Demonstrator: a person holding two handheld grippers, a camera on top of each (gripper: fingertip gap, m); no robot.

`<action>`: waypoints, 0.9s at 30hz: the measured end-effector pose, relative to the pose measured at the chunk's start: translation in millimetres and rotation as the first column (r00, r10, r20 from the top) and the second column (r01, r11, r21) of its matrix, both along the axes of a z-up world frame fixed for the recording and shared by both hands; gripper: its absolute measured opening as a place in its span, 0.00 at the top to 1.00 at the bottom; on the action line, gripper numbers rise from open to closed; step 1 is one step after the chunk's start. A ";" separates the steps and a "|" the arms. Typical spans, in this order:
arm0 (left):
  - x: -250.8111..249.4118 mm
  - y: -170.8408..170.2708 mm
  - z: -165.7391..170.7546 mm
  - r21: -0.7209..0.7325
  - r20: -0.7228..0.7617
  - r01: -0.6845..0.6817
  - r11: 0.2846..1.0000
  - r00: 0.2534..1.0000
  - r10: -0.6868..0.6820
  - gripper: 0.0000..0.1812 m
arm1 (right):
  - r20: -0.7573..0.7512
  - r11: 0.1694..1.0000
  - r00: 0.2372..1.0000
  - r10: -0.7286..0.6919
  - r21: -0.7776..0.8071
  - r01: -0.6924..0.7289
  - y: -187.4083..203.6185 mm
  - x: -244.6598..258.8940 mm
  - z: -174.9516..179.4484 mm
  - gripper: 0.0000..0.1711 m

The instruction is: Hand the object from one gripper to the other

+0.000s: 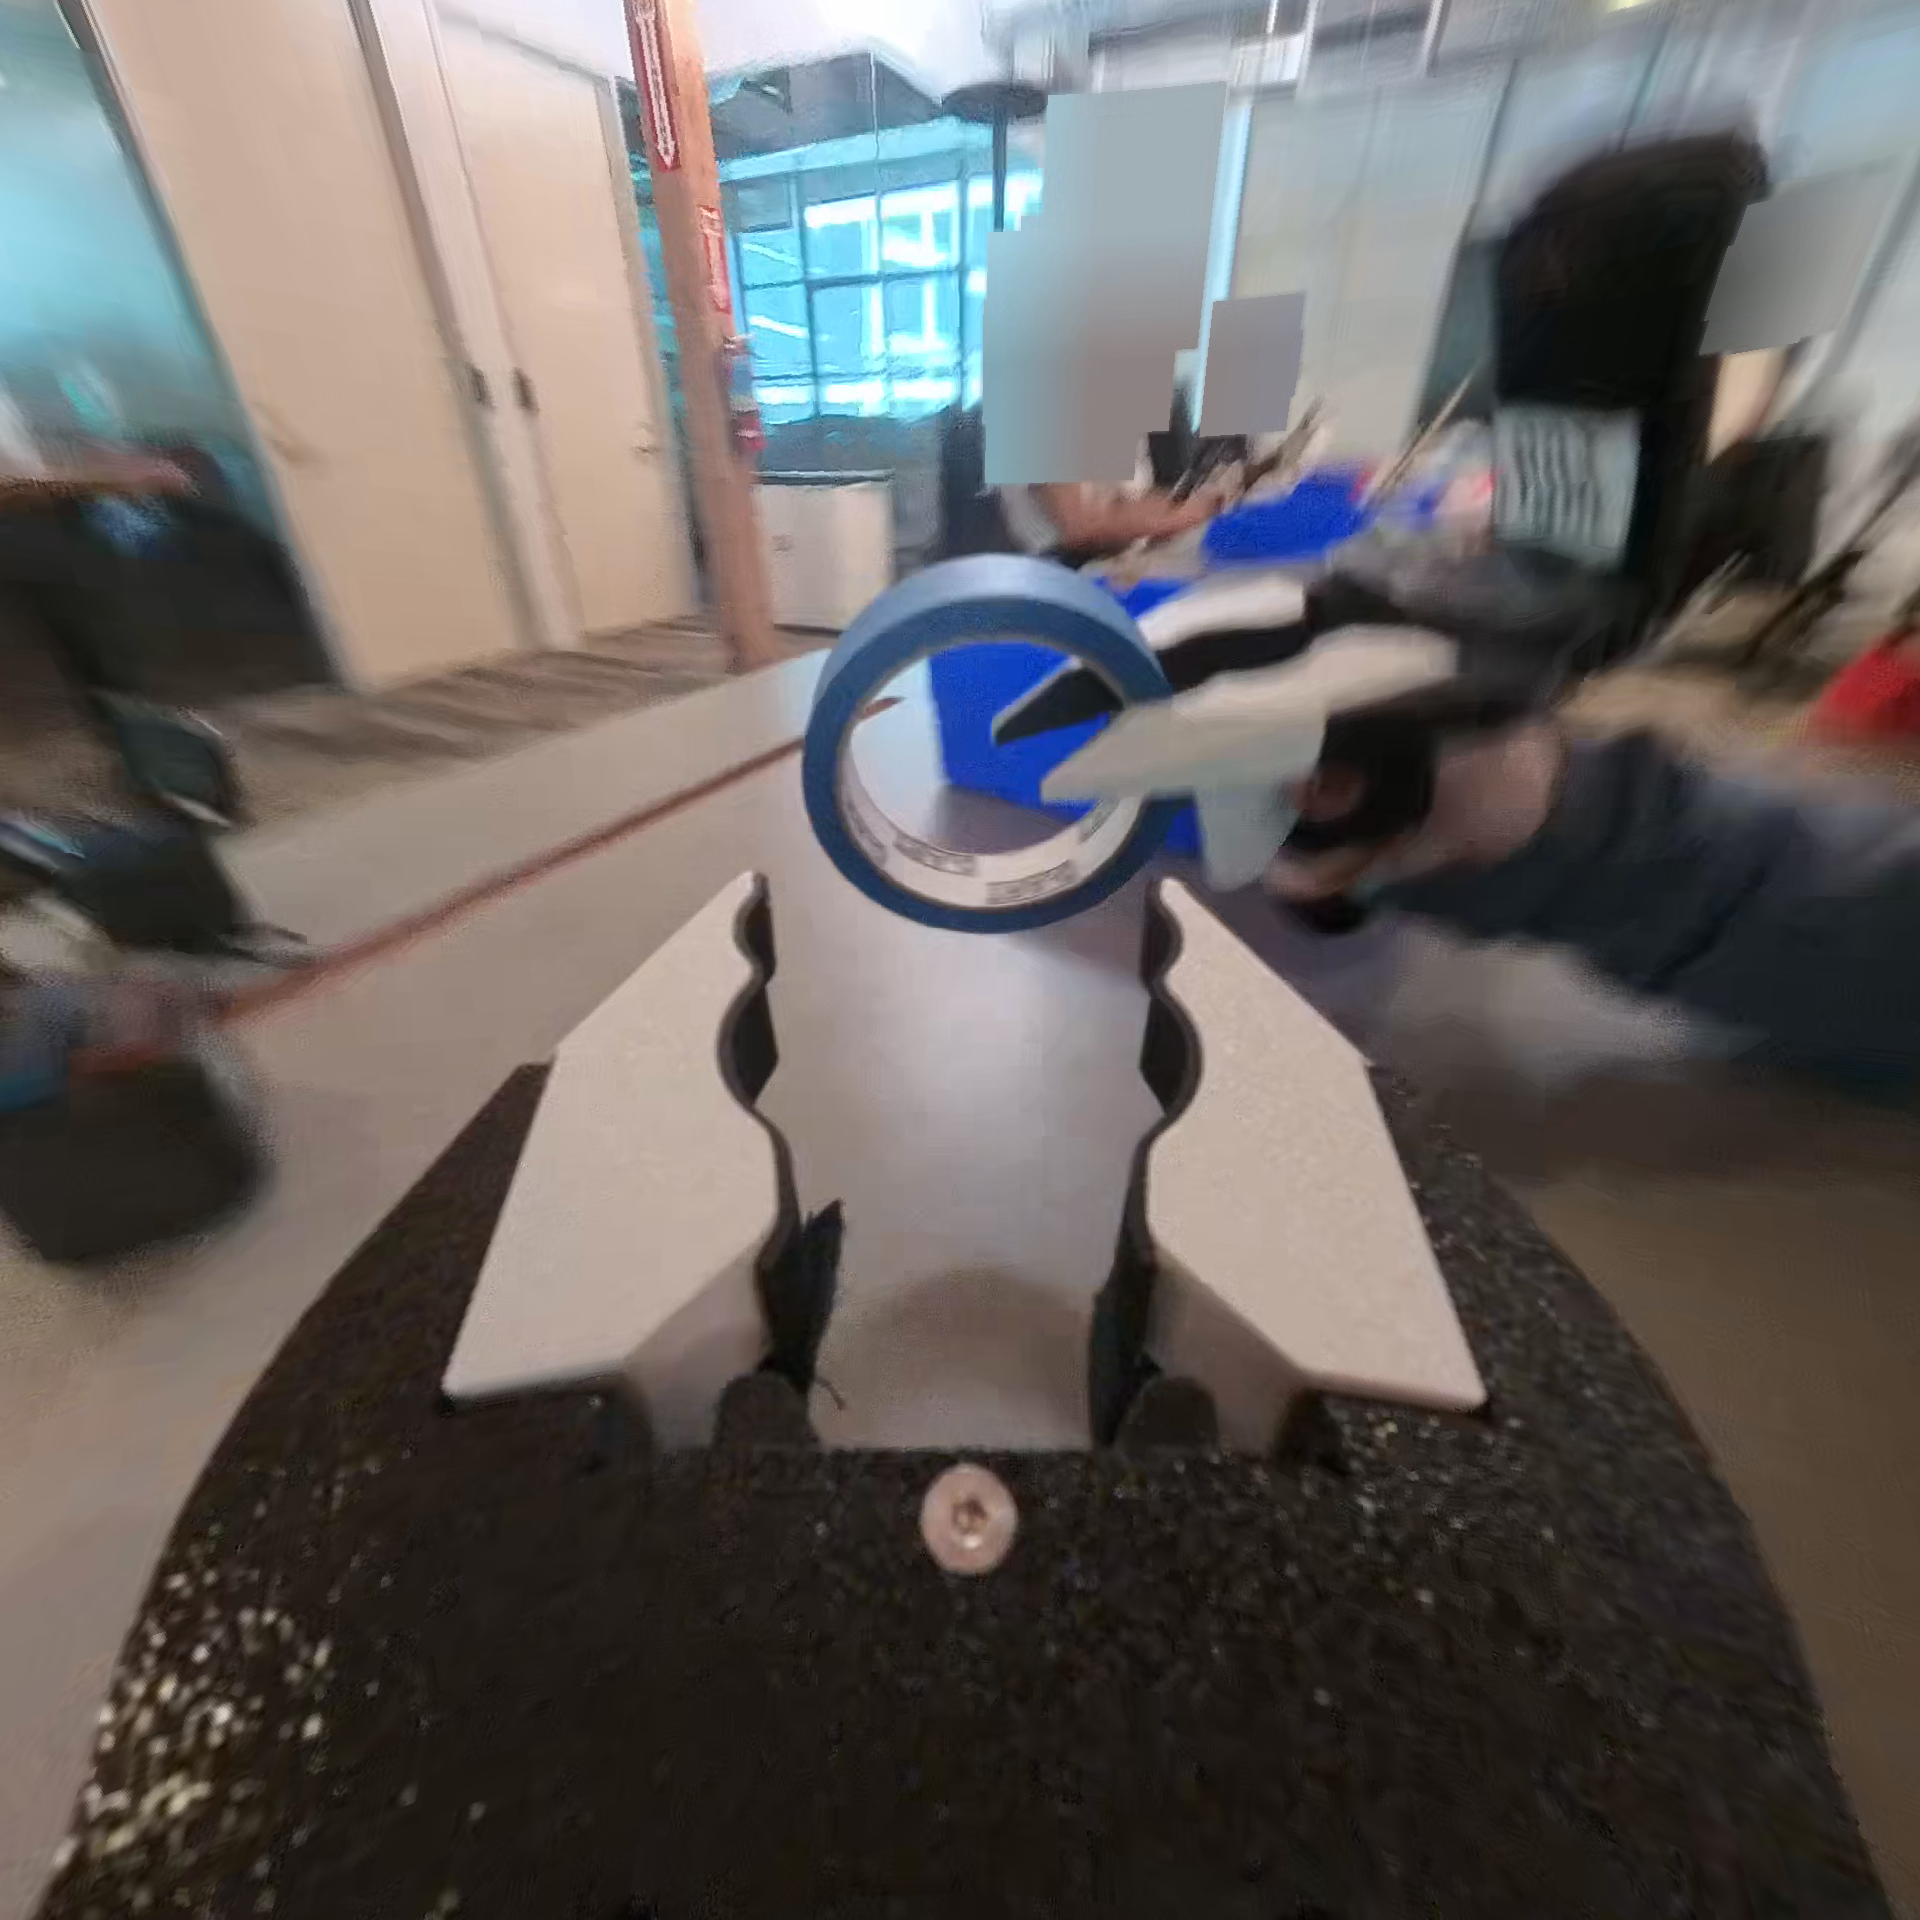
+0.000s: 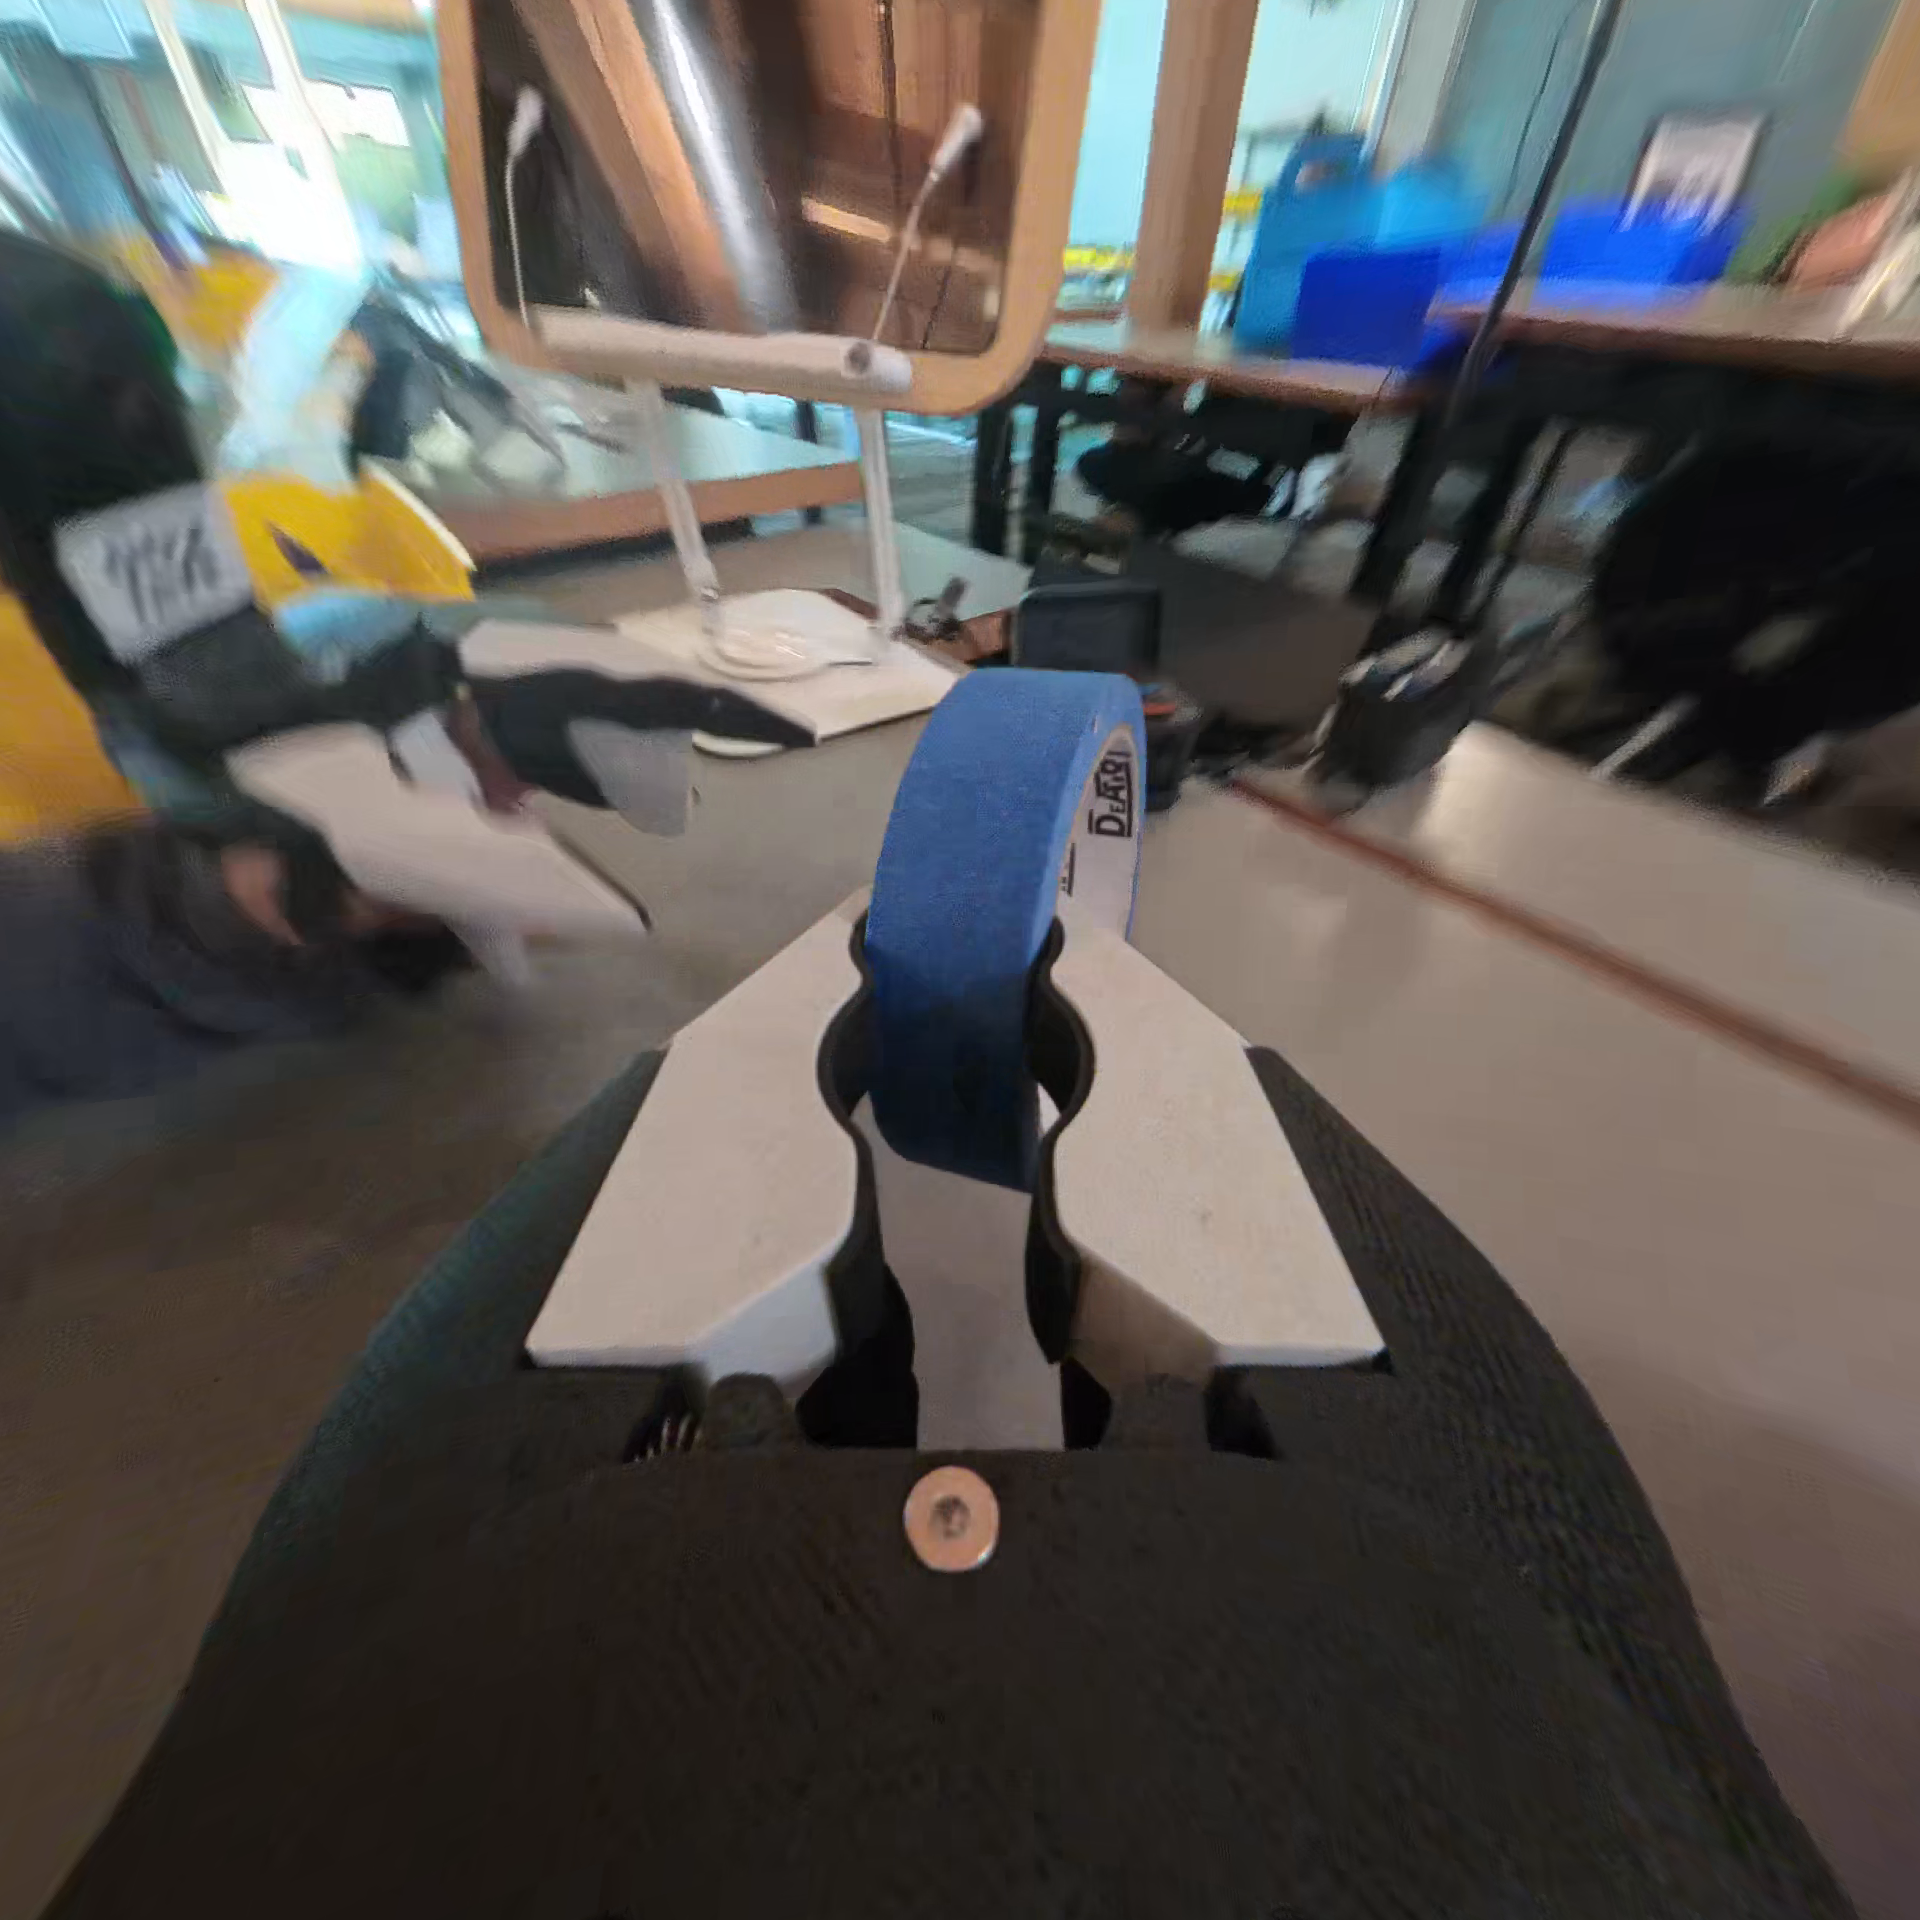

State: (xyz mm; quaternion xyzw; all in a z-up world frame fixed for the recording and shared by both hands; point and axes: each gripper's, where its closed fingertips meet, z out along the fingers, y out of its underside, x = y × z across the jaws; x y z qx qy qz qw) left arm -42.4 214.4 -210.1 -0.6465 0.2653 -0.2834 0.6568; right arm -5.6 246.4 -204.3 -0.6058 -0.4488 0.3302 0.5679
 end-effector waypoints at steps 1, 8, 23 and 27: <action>-1.3 0.0 3.7 -0.089 0.132 0.066 0.994 0.990 -0.054 0.59 | 0.052 0.989 0.998 -0.026 0.149 0.018 -1.9 -0.6 2.0 0.87; -0.8 -5.8 19.6 -0.294 0.727 0.544 0.786 0.661 -0.186 0.63 | 0.295 0.185 0.828 -0.478 0.955 -0.233 -23.0 -10.2 0.2 0.87; -0.9 -39.4 30.8 -0.018 0.412 0.473 0.881 0.806 -0.425 0.85 | -0.088 0.929 0.963 0.255 0.298 -0.219 -55.4 -10.1 30.9 0.46; 15.2 -54.3 23.5 -0.001 0.310 0.538 0.843 0.801 -0.512 0.85 | -0.282 0.788 0.843 0.458 -0.310 -0.532 -71.1 -12.4 19.0 0.59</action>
